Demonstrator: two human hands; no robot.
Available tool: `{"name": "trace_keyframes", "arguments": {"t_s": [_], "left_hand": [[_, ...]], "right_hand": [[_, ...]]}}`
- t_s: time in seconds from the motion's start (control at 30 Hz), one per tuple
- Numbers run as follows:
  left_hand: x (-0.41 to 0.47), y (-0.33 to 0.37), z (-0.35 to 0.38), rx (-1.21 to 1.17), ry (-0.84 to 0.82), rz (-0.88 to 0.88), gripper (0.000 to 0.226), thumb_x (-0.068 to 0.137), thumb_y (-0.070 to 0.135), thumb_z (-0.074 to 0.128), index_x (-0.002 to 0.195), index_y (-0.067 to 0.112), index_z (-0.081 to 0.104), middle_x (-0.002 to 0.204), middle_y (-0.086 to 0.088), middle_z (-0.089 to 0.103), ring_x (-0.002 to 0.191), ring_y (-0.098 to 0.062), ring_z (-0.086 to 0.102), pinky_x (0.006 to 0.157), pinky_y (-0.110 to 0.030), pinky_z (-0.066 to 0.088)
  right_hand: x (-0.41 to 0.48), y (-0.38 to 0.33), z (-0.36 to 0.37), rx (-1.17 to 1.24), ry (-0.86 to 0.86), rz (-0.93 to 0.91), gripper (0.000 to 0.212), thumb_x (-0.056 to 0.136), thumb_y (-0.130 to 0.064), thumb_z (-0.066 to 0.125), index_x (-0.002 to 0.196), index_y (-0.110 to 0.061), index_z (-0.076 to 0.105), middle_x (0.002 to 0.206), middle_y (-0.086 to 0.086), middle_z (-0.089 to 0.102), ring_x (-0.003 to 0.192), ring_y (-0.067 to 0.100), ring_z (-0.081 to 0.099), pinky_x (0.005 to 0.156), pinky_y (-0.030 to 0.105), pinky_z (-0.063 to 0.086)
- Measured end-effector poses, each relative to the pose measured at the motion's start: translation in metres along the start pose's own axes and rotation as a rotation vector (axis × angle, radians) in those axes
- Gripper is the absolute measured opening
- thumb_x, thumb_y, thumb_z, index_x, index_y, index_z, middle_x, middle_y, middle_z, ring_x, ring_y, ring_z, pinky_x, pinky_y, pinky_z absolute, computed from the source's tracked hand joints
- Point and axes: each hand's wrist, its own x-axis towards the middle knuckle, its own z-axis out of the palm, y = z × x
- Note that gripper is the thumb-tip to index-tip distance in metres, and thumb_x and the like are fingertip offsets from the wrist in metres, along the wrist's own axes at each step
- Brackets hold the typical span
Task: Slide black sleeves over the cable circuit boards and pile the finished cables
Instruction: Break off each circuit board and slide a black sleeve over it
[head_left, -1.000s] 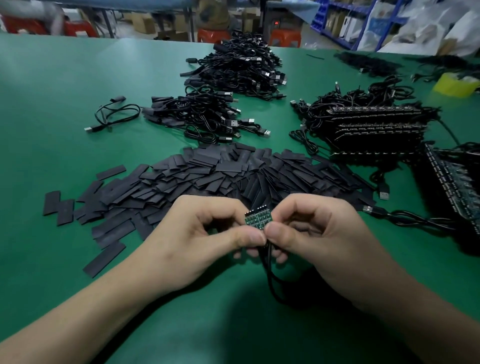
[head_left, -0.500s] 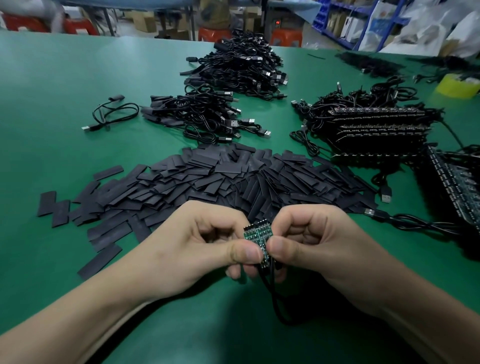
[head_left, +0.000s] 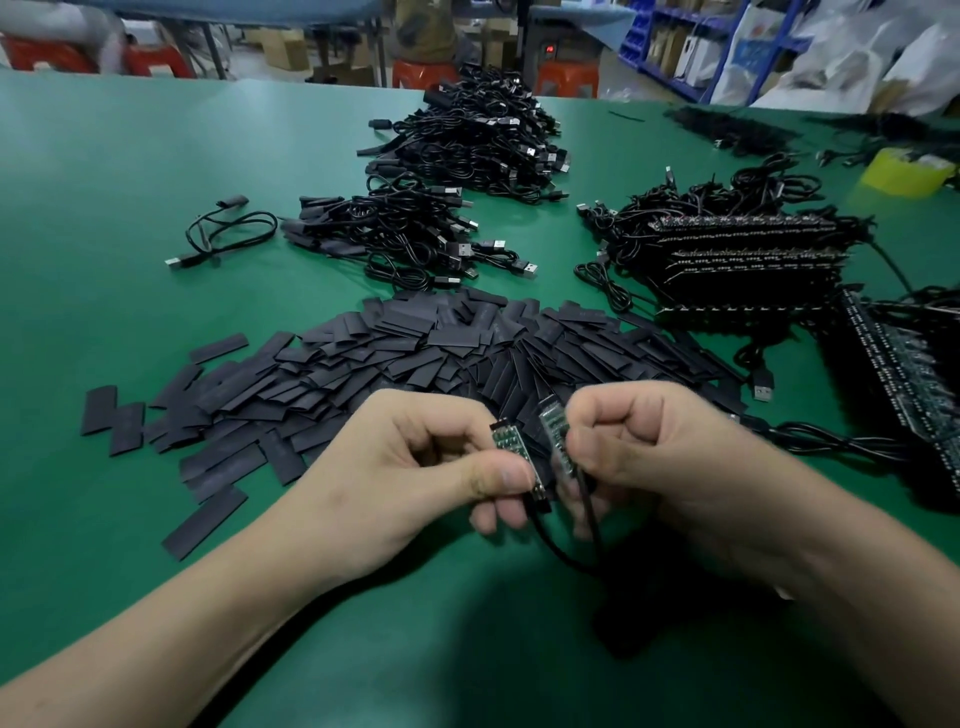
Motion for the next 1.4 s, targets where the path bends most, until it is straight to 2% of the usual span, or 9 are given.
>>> {"name": "trace_keyframes", "arguments": {"t_s": [0.27,0.43,0.6,0.73,0.83,0.97,1.07,1.23,1.4], "left_hand": [[-0.001,-0.001,-0.004,0.185,0.138,0.023,0.018,0.078,0.027,0.085,0.068,0.016,0.074,0.063,-0.002,0.073,0.053,-0.007,0.061,0.058,-0.017,0.051],[0.0,-0.001,-0.001,0.309,0.246,0.068,0.023,0.078,0.037,0.076,0.065,0.019,0.073,0.057,0.01,0.067,0.053,-0.001,0.051,0.055,-0.01,0.039],[0.0,-0.002,-0.001,0.456,0.381,0.136,0.037,0.08,0.046,0.074,0.065,0.012,0.069,0.056,-0.004,0.056,0.052,-0.003,0.039,0.051,-0.014,0.032],[0.003,-0.004,0.001,0.472,0.454,0.182,0.032,0.078,0.045,0.075,0.067,0.015,0.069,0.056,-0.003,0.06,0.05,-0.012,0.045,0.049,-0.022,0.036],[0.004,-0.005,-0.001,0.462,0.498,0.171,0.031,0.086,0.046,0.074,0.07,0.02,0.068,0.06,-0.002,0.063,0.053,-0.009,0.052,0.052,-0.026,0.041],[0.003,-0.007,-0.004,0.476,0.481,0.147,0.036,0.101,0.046,0.051,0.084,0.023,0.073,0.072,0.005,0.069,0.068,-0.005,0.064,0.063,-0.018,0.045],[0.005,-0.012,-0.005,0.865,0.465,0.093,0.016,0.093,0.045,0.066,0.089,0.031,0.074,0.078,0.014,0.068,0.074,-0.006,0.063,0.069,-0.031,0.052],[0.008,-0.011,-0.001,1.072,0.473,0.028,0.032,0.079,0.069,0.063,0.082,0.038,0.071,0.072,0.016,0.059,0.069,-0.002,0.055,0.065,-0.028,0.043],[0.01,-0.011,0.0,1.076,0.42,0.022,0.02,0.078,0.058,0.074,0.083,0.039,0.073,0.074,0.018,0.058,0.071,-0.001,0.055,0.065,-0.027,0.038]], "right_hand": [[-0.013,-0.036,-0.068,-0.098,0.216,0.025,0.047,0.066,-0.052,0.09,0.076,-0.014,0.065,0.064,0.004,0.053,0.04,0.007,0.05,0.036,0.018,0.041],[-0.017,-0.038,-0.085,-0.695,0.465,0.158,0.034,0.075,-0.054,0.074,0.081,-0.02,0.073,0.049,0.004,0.058,0.04,0.014,0.048,0.046,0.023,0.041],[-0.003,-0.031,-0.051,-1.347,0.629,-0.088,0.025,0.086,-0.057,0.054,0.092,-0.039,0.071,0.092,-0.018,0.064,0.083,0.001,0.058,0.073,0.026,0.042],[0.011,-0.022,0.002,-1.07,0.28,-0.168,0.038,0.087,-0.066,0.048,0.092,-0.038,0.073,0.089,-0.022,0.07,0.085,-0.005,0.064,0.074,0.019,0.047],[0.018,-0.012,0.016,-0.734,0.123,-0.065,0.022,0.094,-0.046,0.065,0.095,-0.025,0.072,0.083,-0.009,0.077,0.077,0.012,0.071,0.075,0.032,0.056],[0.013,-0.013,0.011,-0.422,0.149,-0.066,0.011,0.088,-0.031,0.075,0.082,-0.022,0.071,0.069,0.005,0.073,0.058,0.017,0.064,0.056,0.02,0.049],[0.005,-0.019,0.004,-0.205,0.214,-0.103,0.011,0.086,-0.027,0.071,0.076,-0.023,0.068,0.064,0.005,0.062,0.038,0.016,0.052,0.039,0.021,0.04],[-0.001,-0.029,-0.002,-0.084,0.344,-0.1,0.016,0.08,-0.034,0.068,0.074,-0.02,0.063,0.062,0.003,0.055,0.03,0.009,0.037,0.035,0.013,0.029],[0.005,-0.018,0.002,-0.095,0.384,-0.035,0.016,0.097,-0.019,0.06,0.086,-0.009,0.055,0.062,0.007,0.059,0.035,0.014,0.048,0.033,0.02,0.037]]}}
